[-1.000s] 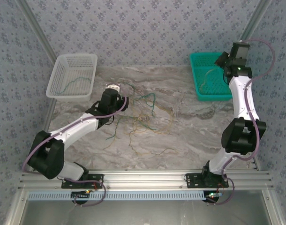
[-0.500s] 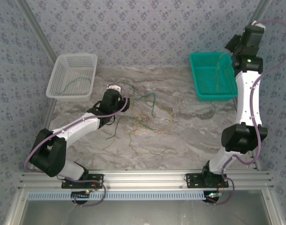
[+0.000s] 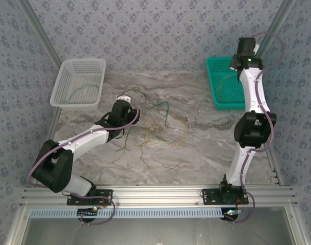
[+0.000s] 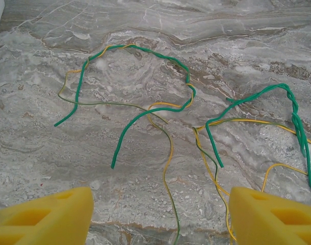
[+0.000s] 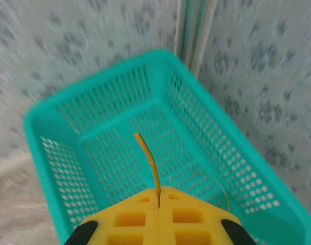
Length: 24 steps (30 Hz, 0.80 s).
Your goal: Untangle the cables
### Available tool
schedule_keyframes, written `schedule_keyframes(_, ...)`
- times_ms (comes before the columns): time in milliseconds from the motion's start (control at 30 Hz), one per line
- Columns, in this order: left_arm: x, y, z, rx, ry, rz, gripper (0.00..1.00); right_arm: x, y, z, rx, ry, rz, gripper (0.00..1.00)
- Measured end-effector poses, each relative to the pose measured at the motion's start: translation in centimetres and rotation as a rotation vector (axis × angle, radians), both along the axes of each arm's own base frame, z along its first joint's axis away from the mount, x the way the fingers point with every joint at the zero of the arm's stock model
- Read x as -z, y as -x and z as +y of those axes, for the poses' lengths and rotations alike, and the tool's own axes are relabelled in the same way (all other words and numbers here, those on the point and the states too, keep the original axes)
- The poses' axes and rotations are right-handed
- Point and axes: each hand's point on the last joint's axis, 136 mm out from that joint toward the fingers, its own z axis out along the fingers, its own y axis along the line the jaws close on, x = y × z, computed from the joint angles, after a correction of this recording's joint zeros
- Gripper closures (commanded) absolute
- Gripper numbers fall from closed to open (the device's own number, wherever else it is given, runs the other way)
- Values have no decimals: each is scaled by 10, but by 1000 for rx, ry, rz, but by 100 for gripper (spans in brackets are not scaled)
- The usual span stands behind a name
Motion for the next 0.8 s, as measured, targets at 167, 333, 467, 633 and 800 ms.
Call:
schedule_keyframes(167, 16, -1, -5, 19, -7, 40, 30, 47, 6, -4, 41, -10, 98, 100)
schedule_keyframes(333, 26, -9, -16, 40, -9, 71, 30, 91, 20, -14, 113, -87, 135, 100)
schedule_keyframes(467, 19, -18, -24, 50, 8, 59, 30, 116, 34, -39, 191, -170, 151, 100)
schedule_keyframes(633, 3, -29, -37, 75, 39, 38, 29, 105, 13, -51, 186, -210, 72, 100)
schedule_keyframes(800, -12, -36, -45, 96, 60, 11, 29, 98, -46, -33, 114, -210, 5, 100)
